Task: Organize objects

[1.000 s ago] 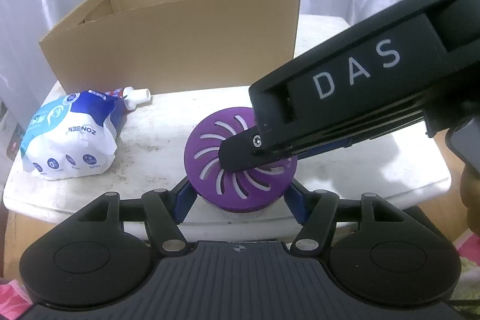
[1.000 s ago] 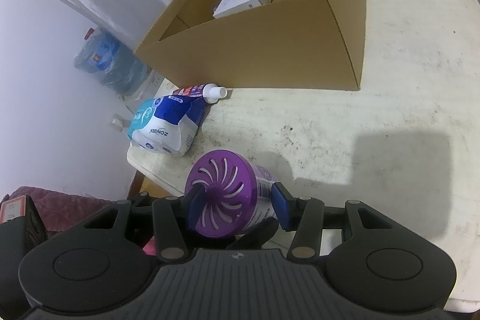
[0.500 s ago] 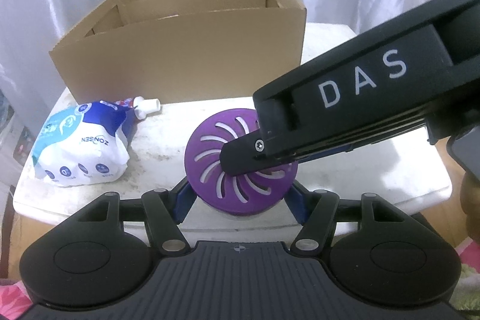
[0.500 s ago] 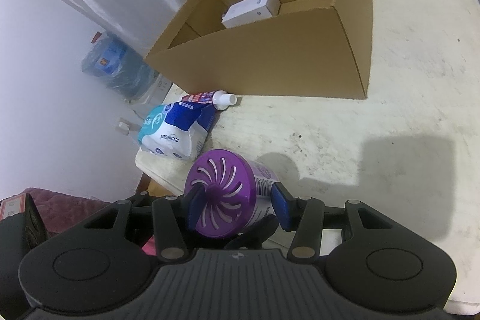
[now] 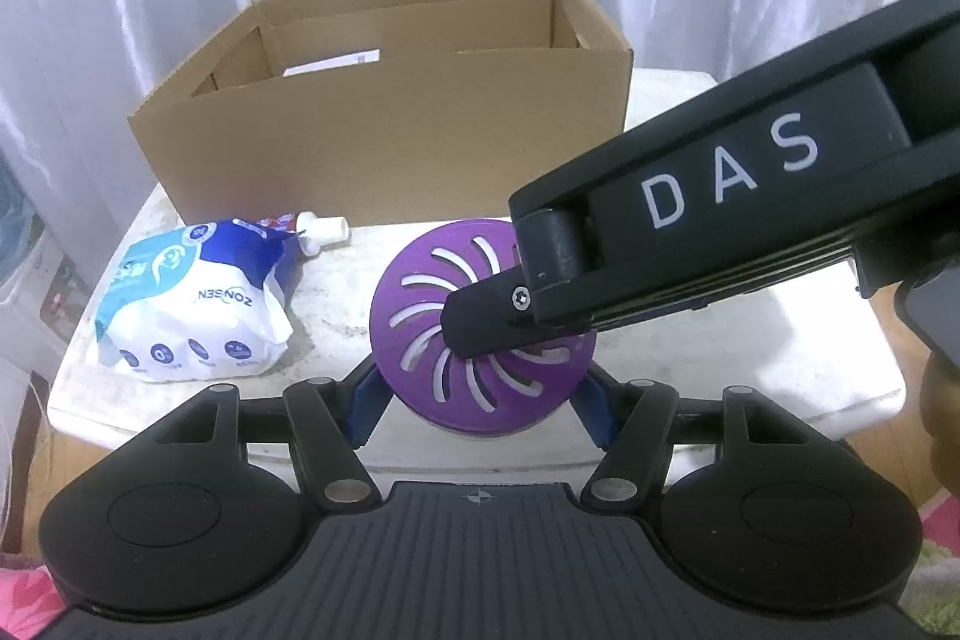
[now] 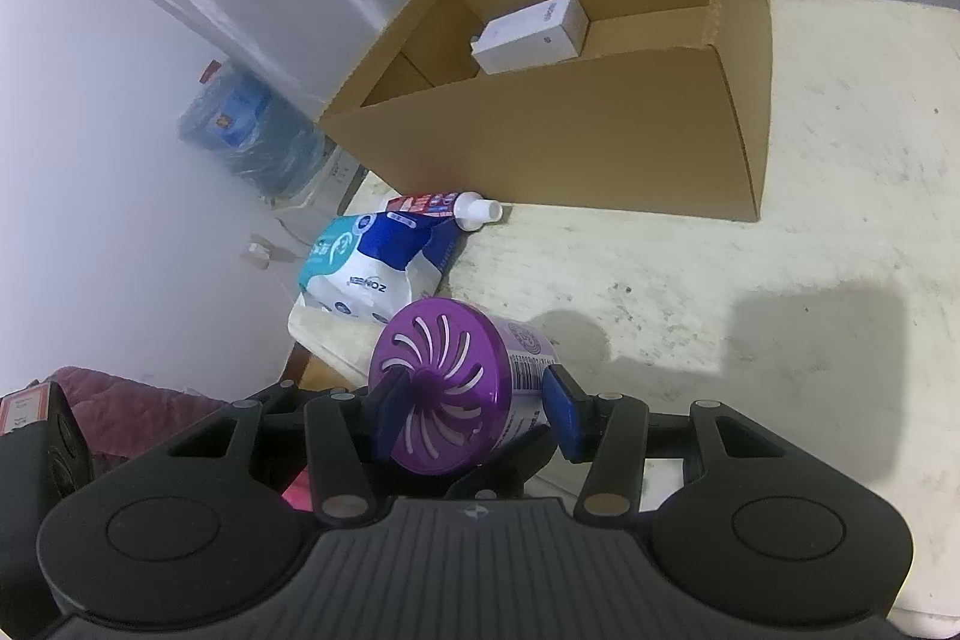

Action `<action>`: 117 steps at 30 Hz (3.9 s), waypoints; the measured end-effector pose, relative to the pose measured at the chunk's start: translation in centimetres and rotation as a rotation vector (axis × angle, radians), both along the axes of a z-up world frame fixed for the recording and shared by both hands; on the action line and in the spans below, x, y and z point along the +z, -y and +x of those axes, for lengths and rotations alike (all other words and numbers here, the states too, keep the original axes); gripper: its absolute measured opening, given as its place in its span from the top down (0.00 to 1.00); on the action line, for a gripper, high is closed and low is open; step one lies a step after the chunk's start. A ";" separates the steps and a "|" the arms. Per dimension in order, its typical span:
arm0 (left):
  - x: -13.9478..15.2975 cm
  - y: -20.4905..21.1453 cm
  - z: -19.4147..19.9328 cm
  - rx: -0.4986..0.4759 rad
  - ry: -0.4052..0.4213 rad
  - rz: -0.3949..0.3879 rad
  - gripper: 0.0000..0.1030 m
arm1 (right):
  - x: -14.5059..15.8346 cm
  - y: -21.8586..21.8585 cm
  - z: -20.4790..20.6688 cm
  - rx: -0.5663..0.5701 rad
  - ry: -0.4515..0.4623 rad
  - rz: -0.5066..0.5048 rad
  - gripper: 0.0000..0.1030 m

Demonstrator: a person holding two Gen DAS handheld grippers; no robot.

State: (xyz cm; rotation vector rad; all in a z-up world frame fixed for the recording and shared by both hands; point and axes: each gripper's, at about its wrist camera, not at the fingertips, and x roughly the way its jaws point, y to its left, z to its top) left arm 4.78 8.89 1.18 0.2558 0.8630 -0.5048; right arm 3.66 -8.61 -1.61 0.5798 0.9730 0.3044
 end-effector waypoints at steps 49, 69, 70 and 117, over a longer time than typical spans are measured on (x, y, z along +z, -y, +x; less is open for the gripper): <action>10.1 2.2 1.3 0.010 0.280 0.015 0.38 | 9.3 1.1 5.6 0.013 0.239 -0.001 0.48; 6.0 3.3 18.3 -0.040 0.006 0.157 0.37 | 6.0 0.8 22.9 0.092 -0.025 0.017 0.48; 5.3 3.5 18.9 -0.045 -0.013 0.173 0.37 | 5.2 0.7 23.7 0.096 -0.052 0.023 0.48; 9.9 -12.6 14.4 0.162 -0.015 -0.171 0.00 | 12.1 4.7 8.1 -0.020 0.249 0.078 0.15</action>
